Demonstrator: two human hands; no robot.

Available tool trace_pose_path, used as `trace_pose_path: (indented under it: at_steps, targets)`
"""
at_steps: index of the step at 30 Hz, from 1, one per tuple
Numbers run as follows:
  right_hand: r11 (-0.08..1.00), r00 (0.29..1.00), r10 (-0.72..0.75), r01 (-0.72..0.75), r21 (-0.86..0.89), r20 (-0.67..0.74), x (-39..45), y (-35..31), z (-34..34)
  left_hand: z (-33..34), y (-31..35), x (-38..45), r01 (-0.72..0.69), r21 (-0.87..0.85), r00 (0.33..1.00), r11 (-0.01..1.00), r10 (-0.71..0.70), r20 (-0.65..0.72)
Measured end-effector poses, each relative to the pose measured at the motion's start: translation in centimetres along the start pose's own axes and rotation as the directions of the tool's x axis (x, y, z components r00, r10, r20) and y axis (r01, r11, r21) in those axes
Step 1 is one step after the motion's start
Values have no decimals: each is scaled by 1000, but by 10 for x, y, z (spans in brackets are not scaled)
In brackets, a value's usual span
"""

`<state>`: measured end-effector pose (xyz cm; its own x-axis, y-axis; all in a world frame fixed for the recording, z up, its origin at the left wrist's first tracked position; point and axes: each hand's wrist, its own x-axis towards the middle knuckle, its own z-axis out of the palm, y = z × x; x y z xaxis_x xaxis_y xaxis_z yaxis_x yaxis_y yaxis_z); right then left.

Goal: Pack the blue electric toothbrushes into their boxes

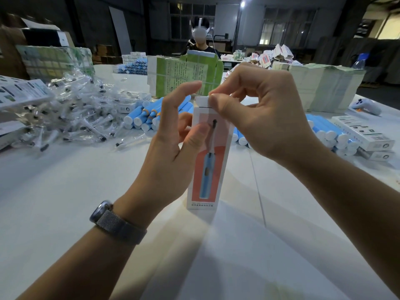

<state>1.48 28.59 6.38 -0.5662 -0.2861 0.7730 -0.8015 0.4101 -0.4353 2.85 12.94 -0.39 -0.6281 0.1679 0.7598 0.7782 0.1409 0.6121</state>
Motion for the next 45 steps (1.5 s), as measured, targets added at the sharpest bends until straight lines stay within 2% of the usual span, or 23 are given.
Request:
trace_pose_path:
  at_steps: [6, 10, 14, 23, 28, 32, 36, 39, 42, 45]
  targets:
    - [1000, 992, 3, 0, -26, 128, 8, 1, -12, -2, 1, 0, -16, 29, 1000, 999, 16, 11]
    - [998, 979, -44, 36, 44, 199, 11, 3, -17, -2, 2, -2, -31, 67, 999, 997, 30, 16]
    - [992, 971, -85, 61, 114, 223, 7, 9, -14, -1, 1, -2, -25, 11, 999, 1000, 25, -21]
    - [981, 988, -97, 73, 181, 123, -2, 17, 1, 0, 0, 0, 12, -124, 999, 992, -17, -40]
    - [985, 988, -94, 74, 156, 122, -3, 20, 3, -1, 1, -1, 10, -109, 1000, 994, -12, -20]
    - [981, 998, -46, 37, 189, 42, -7, 22, 11, 2, -1, -2, 23, -43, 999, 999, -25, -45]
    - [989, 999, -53, 53, 136, 0, -10, 24, 18, 4, -1, -3, 18, -14, 998, 1000, -18, -59]
    - [1000, 1000, -28, 28, 13, 15, -13, 28, 19, 1, -2, -1, 37, -20, 992, 999, -39, -119]
    - [989, 992, 47, -30, -145, 117, -19, 30, 24, -1, -3, 0, 107, -46, 969, 993, -115, -220]
    - [971, 950, 139, -76, -225, 280, -22, 29, 29, 0, -2, 0, 190, -183, 924, 965, -239, -299]
